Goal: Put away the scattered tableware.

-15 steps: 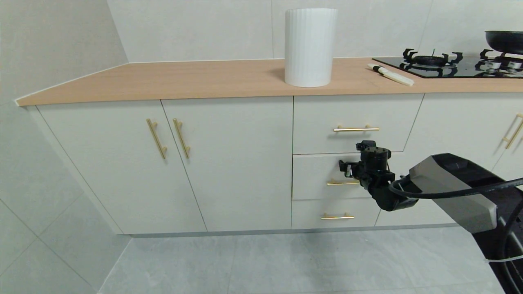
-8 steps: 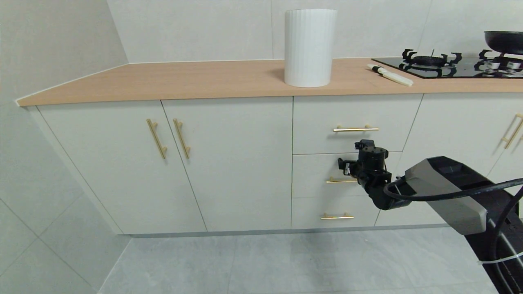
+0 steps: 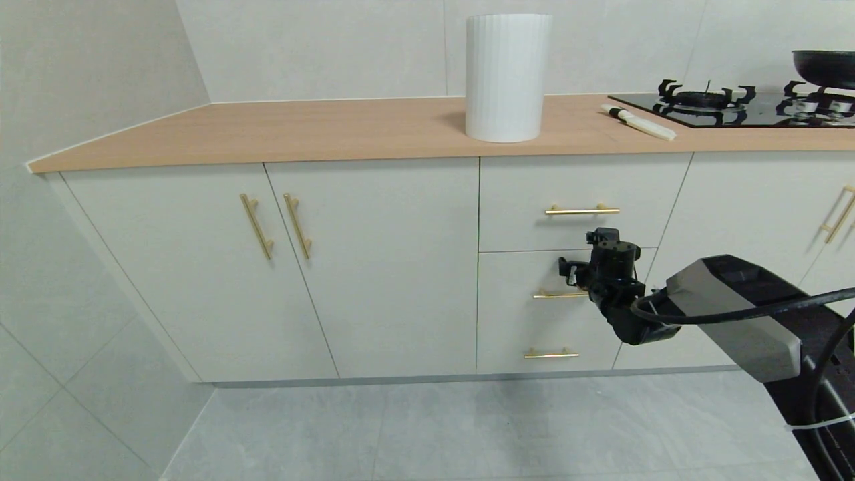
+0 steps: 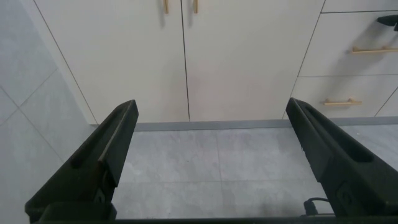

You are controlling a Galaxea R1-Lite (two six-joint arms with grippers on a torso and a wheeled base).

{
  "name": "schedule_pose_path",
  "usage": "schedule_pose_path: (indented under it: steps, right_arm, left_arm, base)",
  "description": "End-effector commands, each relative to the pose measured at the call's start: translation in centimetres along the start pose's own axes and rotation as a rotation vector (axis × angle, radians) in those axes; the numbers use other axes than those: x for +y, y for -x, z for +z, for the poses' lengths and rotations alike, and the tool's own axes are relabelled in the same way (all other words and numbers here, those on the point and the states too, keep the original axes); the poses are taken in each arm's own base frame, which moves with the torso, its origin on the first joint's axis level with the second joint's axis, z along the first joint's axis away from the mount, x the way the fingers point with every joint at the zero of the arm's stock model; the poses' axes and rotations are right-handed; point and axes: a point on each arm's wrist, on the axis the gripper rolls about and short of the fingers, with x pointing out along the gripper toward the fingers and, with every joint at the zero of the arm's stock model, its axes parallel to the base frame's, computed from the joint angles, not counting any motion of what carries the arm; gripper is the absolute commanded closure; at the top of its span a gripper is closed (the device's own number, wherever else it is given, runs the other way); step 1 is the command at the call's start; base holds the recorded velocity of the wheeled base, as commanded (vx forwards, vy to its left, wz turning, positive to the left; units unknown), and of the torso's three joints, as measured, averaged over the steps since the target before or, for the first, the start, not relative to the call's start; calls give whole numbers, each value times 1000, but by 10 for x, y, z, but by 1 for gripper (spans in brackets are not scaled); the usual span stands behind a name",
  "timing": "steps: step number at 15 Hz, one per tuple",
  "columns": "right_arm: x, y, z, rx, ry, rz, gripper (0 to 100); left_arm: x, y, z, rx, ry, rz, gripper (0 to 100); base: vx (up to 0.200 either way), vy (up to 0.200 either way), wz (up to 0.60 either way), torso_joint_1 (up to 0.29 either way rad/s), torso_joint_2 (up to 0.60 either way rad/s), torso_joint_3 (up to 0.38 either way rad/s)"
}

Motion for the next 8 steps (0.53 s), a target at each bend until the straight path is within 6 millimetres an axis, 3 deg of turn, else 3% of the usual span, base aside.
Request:
schedule_pose_path:
  steps: [1,3,4,5,8]
  right_arm:
    - [-2,14,17,2,0,9,0]
    - [-8,36,24,48,16,24,0]
    - [-8,36,24,48,16,24,0]
    - [-14,78,48,81,25,69,0]
    - [-29,155,92,63,22,91,0]
  left_arm:
    - [0,0,0,1,0,0,0]
    - [0,0,0,1,0,0,0]
    - [0,0,0,1,0,0,0]
    - [0,0,0,0,0,0,0]
    - [0,0,0,1,0,0,0]
  base:
    - [0,0,0,0,0,0]
    - [0,0,0,0,0,0]
    - [0,0,0,0,0,0]
    - [0,0,0,0,0,0]
    - [0,0,0,0,0,0]
